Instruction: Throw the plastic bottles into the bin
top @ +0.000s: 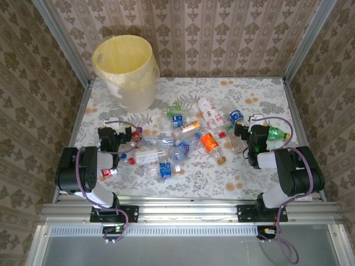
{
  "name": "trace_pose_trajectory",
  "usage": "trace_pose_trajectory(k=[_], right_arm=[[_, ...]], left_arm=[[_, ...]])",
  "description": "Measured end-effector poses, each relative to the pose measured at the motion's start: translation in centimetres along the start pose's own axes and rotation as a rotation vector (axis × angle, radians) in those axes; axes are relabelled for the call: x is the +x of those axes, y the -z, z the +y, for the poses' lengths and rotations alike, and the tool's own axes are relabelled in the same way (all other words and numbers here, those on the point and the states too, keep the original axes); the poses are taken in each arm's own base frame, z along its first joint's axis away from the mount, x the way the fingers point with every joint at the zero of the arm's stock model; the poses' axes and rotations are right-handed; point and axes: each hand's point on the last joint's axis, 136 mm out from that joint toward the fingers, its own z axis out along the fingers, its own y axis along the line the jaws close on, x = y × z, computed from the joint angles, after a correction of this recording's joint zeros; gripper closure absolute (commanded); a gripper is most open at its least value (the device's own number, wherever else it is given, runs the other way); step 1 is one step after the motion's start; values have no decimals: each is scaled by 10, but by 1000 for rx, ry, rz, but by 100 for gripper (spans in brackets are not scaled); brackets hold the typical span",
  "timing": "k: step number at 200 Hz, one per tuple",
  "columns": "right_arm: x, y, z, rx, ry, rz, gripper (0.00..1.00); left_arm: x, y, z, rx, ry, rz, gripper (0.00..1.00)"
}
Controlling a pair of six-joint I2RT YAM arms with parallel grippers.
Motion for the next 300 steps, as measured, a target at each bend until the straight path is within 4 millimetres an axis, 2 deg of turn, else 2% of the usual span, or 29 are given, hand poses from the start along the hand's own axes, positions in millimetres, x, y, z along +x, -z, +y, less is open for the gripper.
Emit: trace_pose_trajectory(k=[137, 157, 172, 186, 214, 231, 250, 281, 300], right_arm=[[0, 0, 0, 2, 1, 0, 0], [-7, 4, 3, -2, 9, -19, 0], [-13, 11, 10, 5, 36, -26, 0], [-26, 19, 15, 13, 57, -10, 0], [-93, 38, 12, 36, -13, -69, 0], [-118, 58, 14, 18, -83, -78, 0], [-123, 78, 21, -19, -142, -38, 0], [-108, 101, 32, -87, -181, 98, 0], [-99, 113, 39, -129, -193, 166, 0]], left_arm=[[0, 0, 0, 0, 0, 0, 0], [-4, 3, 0, -6, -5, -12, 0], [-17, 13, -3, -16, -21, -46, 0], [-39, 25, -8, -28, -42, -108, 0], [-82, 52, -22, -30, -70, -231, 0], [-98, 68, -32, -13, -77, -278, 0], [-111, 85, -43, 8, -79, -309, 0], [-132, 118, -56, 64, -82, -345, 0], [-156, 142, -62, 107, -72, -369, 0]])
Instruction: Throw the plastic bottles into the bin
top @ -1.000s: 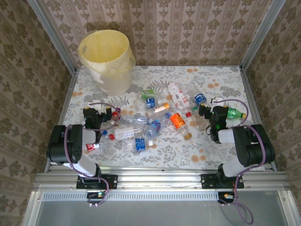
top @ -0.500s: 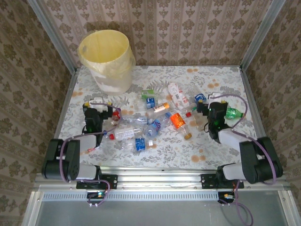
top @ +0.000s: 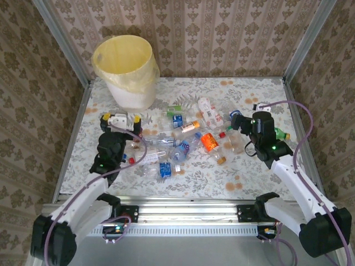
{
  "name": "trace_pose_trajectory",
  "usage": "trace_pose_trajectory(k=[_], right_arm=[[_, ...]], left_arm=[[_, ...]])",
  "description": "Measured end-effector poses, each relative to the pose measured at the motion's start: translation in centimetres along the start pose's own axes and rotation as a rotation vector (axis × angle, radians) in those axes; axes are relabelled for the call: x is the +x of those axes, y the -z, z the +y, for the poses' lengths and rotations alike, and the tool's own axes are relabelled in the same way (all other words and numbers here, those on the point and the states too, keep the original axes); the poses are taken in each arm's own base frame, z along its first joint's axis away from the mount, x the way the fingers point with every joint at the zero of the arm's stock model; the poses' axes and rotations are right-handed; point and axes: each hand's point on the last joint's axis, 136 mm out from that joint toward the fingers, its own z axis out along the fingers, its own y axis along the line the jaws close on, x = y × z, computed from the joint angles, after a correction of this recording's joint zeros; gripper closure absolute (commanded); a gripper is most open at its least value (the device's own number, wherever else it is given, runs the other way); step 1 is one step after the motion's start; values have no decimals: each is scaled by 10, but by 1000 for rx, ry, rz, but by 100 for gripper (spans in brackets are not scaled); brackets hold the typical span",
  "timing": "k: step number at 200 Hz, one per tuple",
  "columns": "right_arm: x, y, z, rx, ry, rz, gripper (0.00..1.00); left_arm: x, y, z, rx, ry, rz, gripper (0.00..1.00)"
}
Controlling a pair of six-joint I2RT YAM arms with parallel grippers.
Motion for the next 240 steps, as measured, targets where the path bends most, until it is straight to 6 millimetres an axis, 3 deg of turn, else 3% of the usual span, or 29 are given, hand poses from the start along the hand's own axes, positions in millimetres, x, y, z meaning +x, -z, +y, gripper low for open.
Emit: trace_pose_trajectory(k=[36, 56, 75, 110, 153, 182, 208, 240], right_arm=[[16, 20, 13, -82, -11, 90, 0], [24, 28, 20, -119, -11, 127, 0], [32, 32, 27, -152, -1, 163, 0], [47, 37, 34, -183, 22, 222, 0], [57, 44, 38, -207, 39, 262, 0], [57, 50, 40, -229, 40, 259, 0], [59, 52, 40, -232, 42, 267, 0], [60, 53, 40, -234, 46, 271, 0]], left_arm=[[-56, 31, -10, 121, 63, -12, 0], [-68, 46, -34, 273, 79, 37, 0], [-66, 55, -64, 412, 76, 142, 0], [-38, 58, -134, 626, 8, 396, 0], [22, 30, -194, 735, -72, 735, 1], [50, 22, -221, 799, -79, 894, 9], [65, 11, -240, 832, -88, 990, 23], [86, 5, -255, 844, -129, 1089, 27]])
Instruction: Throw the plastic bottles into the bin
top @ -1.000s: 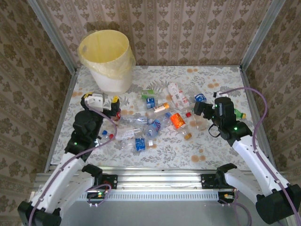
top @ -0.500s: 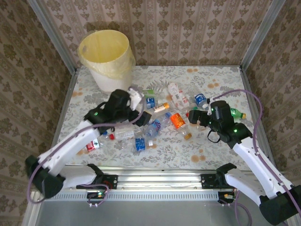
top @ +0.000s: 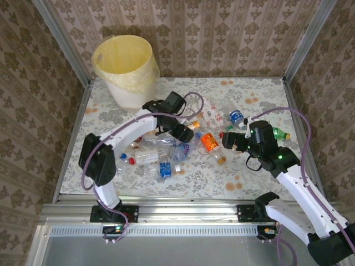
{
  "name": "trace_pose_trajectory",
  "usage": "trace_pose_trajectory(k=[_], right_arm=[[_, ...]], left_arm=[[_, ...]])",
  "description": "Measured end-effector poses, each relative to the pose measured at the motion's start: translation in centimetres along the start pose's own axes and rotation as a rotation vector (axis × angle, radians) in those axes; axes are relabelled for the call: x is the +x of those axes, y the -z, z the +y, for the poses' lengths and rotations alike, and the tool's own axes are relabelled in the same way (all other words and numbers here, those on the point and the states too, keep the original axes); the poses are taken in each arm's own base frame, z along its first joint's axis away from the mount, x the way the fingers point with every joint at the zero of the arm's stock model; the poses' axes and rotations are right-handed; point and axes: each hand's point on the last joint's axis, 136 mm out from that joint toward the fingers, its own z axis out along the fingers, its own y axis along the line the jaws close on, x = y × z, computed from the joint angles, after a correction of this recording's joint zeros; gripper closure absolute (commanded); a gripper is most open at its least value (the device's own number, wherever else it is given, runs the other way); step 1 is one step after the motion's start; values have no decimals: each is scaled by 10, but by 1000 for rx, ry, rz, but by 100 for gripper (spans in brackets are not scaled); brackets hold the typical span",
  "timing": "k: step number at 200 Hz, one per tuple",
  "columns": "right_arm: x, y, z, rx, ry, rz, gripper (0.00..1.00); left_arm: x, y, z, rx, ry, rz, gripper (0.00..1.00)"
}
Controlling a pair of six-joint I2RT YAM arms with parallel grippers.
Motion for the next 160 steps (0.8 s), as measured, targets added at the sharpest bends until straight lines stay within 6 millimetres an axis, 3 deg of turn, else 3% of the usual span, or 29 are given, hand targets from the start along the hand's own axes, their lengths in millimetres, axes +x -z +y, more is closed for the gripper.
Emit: trace_pose_trajectory(k=[47, 160], right_arm=[[1, 0, 0, 1, 7, 4, 0], [5, 0, -2, 9, 28, 22, 0]], left_arm=[[14, -28, -4, 10, -10, 136, 28], [31, -37, -17, 72, -19, 220, 35]])
